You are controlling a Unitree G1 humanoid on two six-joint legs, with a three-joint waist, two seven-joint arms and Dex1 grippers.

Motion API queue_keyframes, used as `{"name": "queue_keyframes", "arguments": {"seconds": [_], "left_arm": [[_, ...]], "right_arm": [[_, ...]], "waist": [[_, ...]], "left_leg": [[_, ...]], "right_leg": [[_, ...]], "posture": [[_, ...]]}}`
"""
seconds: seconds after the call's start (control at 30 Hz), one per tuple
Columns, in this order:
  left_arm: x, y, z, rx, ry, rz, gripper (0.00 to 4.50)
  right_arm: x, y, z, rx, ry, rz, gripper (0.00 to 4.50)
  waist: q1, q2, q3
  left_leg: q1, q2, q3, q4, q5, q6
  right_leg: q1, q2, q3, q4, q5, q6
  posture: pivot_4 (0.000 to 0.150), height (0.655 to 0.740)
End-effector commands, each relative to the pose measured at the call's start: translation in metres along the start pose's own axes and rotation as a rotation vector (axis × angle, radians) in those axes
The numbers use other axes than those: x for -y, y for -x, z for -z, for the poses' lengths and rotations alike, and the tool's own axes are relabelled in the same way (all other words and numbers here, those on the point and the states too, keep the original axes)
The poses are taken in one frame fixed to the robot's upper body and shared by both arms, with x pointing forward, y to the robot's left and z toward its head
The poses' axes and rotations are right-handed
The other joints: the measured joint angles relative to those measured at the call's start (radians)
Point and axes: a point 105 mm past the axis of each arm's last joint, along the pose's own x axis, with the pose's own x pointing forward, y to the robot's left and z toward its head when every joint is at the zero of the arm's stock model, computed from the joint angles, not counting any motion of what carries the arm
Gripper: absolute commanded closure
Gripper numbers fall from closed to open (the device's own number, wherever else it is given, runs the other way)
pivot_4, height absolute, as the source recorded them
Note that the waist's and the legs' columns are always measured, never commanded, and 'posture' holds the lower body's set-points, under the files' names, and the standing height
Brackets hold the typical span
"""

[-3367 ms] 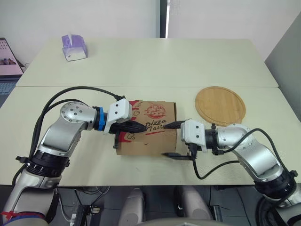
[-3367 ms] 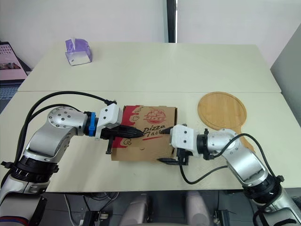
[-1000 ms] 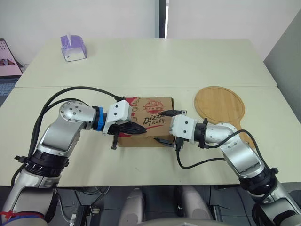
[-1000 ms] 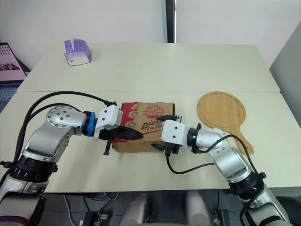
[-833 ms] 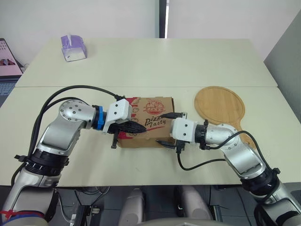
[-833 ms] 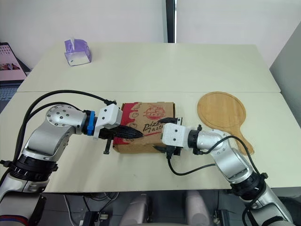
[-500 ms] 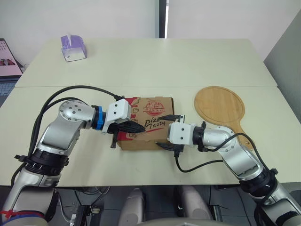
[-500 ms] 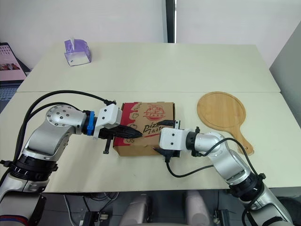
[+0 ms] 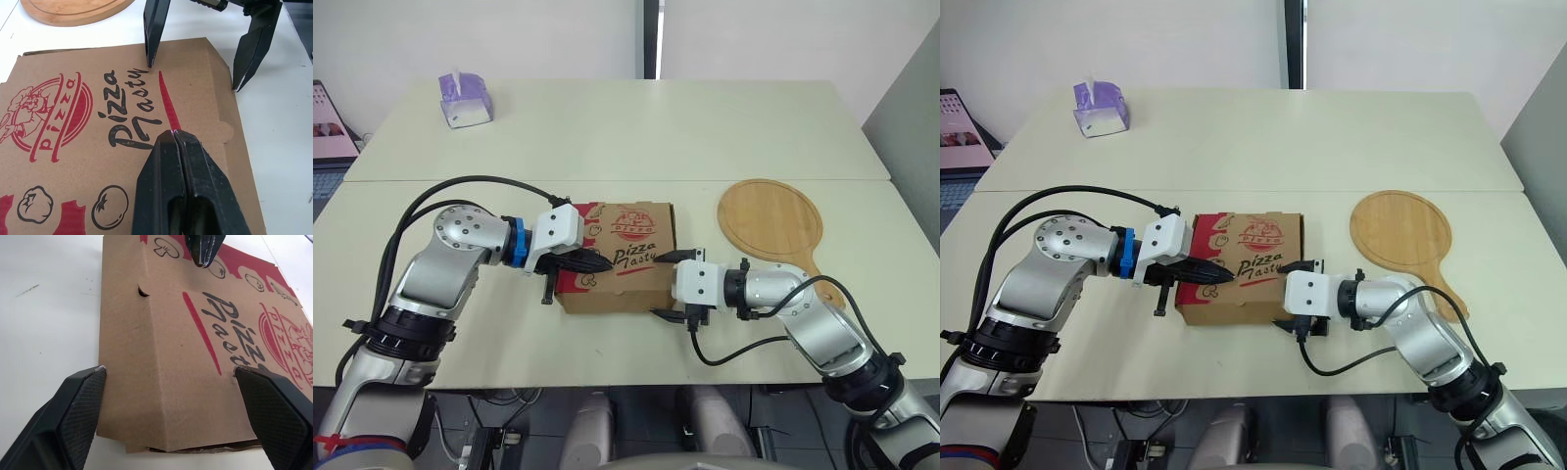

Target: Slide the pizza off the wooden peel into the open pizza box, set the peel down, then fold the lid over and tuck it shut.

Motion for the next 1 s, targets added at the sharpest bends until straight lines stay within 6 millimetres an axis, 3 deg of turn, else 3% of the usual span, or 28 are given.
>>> {"name": "queue_keyframes", "arguments": {"seconds": [0.03, 0.2, 0.53, 0.83, 1.0], "left_arm": [[-0.001, 0.003, -0.006, 0.002, -0.032, -0.004, 4.50], [0.000, 0.003, -0.006, 0.003, -0.029, 0.003, 4.50], [-0.002, 0.005, -0.001, -0.011, -0.026, 0.008, 4.50], [-0.008, 0.012, -0.006, -0.002, -0.035, -0.023, 4.50], [-0.024, 0.023, -0.013, 0.019, -0.034, -0.102, 4.50]], "right_arm": [[0.011, -0.002, -0.009, 0.018, 0.062, 0.069, 0.02], [0.020, -0.007, -0.010, 0.018, 0.122, 0.139, 0.02], [0.051, 0.002, -0.033, 0.114, 0.113, 0.280, 0.02], [0.048, 0.003, -0.030, 0.117, 0.081, 0.277, 0.02], [0.036, 0.012, -0.041, 0.206, -0.006, 0.145, 0.02]], "waist": [[0.000, 0.000, 0.000], [0.000, 0.000, 0.000], [0.000, 0.000, 0.000], [0.000, 0.000, 0.000], [0.000, 0.000, 0.000]], "left_leg": [[0.000, 0.000, 0.000, 0.000, 0.000, 0.000], [0.000, 0.000, 0.000, 0.000, 0.000, 0.000], [0.000, 0.000, 0.000, 0.000, 0.000, 0.000], [0.000, 0.000, 0.000, 0.000, 0.000, 0.000], [0.000, 0.000, 0.000, 0.000, 0.000, 0.000]], "right_leg": [[0.000, 0.000, 0.000, 0.000, 0.000, 0.000], [0.000, 0.000, 0.000, 0.000, 0.000, 0.000], [0.000, 0.000, 0.000, 0.000, 0.000, 0.000], [0.000, 0.000, 0.000, 0.000, 0.000, 0.000], [0.000, 0.000, 0.000, 0.000, 0.000, 0.000]], "posture": [[0.150, 0.7400], [0.150, 0.7400], [0.150, 0.7400], [0.150, 0.7400], [0.150, 0.7400]]}}
